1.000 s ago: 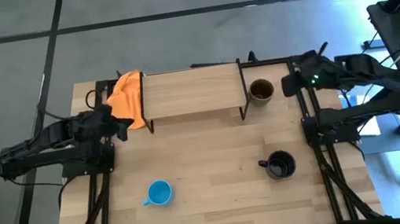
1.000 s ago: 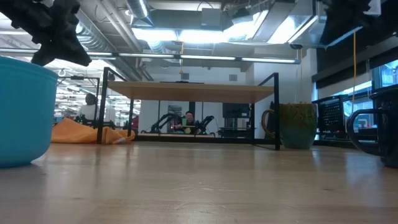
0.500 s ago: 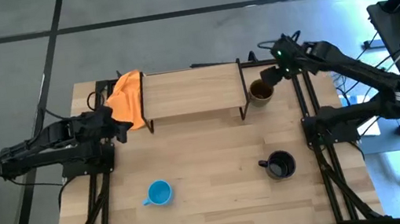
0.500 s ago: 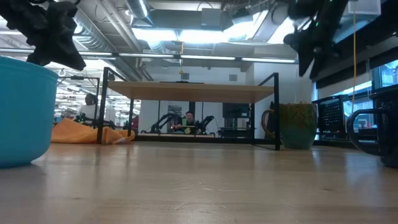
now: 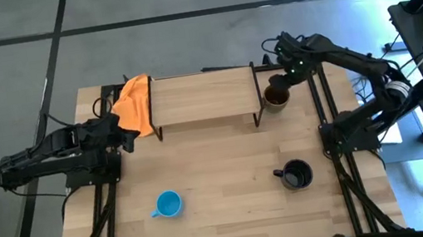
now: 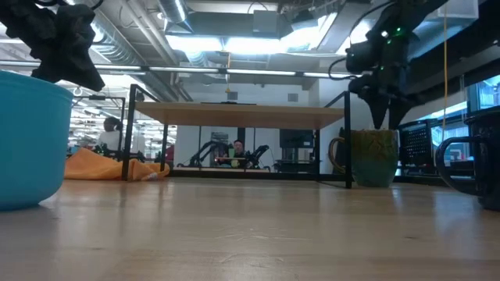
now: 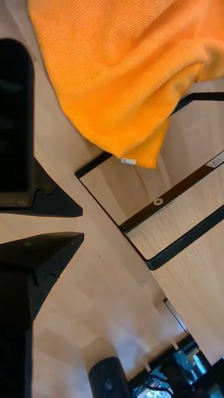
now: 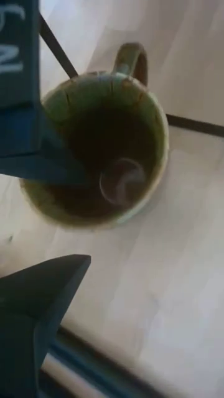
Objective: Stack small to large cups/mugs on shelf
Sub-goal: Put the brown mug on the shelf
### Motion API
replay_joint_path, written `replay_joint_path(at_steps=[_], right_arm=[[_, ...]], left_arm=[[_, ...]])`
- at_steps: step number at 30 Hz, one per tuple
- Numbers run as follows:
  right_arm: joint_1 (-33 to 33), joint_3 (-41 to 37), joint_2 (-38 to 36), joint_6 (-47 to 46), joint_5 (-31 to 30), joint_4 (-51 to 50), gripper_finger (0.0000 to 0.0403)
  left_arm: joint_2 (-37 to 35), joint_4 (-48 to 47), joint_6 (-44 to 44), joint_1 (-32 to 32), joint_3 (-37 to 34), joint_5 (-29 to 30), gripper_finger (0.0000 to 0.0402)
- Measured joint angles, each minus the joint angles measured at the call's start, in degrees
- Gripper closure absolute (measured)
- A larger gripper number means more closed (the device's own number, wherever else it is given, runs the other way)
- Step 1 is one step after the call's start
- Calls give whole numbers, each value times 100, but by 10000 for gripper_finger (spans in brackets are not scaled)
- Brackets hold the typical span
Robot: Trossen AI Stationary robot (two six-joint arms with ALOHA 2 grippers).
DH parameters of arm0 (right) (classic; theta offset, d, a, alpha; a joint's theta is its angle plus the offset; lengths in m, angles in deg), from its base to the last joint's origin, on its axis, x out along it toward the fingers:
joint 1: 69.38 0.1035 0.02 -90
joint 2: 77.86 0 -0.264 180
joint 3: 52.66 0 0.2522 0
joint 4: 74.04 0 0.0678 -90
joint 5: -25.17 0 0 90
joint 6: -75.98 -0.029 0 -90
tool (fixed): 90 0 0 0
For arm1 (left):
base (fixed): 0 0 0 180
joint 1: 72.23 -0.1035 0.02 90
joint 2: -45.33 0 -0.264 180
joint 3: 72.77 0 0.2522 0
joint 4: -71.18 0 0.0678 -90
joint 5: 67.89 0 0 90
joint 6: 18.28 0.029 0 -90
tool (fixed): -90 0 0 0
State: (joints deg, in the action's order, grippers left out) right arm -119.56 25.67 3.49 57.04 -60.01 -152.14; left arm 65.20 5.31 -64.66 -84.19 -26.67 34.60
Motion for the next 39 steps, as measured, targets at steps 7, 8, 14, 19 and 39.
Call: replay_joint_path(at_steps=[7,8,14,19,39], right_arm=[[192,0,111,0,24,102,207],[199,0,111,-1,7,105,207],[204,0,111,9,-397,112,207],[201,-84,111,-20,-435,153,207],[202,-479,111,-90,-372,334,269]], left_arm=[[0,-246,-67,0,0,2,358],[0,-286,-89,0,0,2,358],[0,-287,-105,-1,0,124,358],[0,-284,-80,-2,0,244,358],[0,-273,-65,-2,0,306,358]])
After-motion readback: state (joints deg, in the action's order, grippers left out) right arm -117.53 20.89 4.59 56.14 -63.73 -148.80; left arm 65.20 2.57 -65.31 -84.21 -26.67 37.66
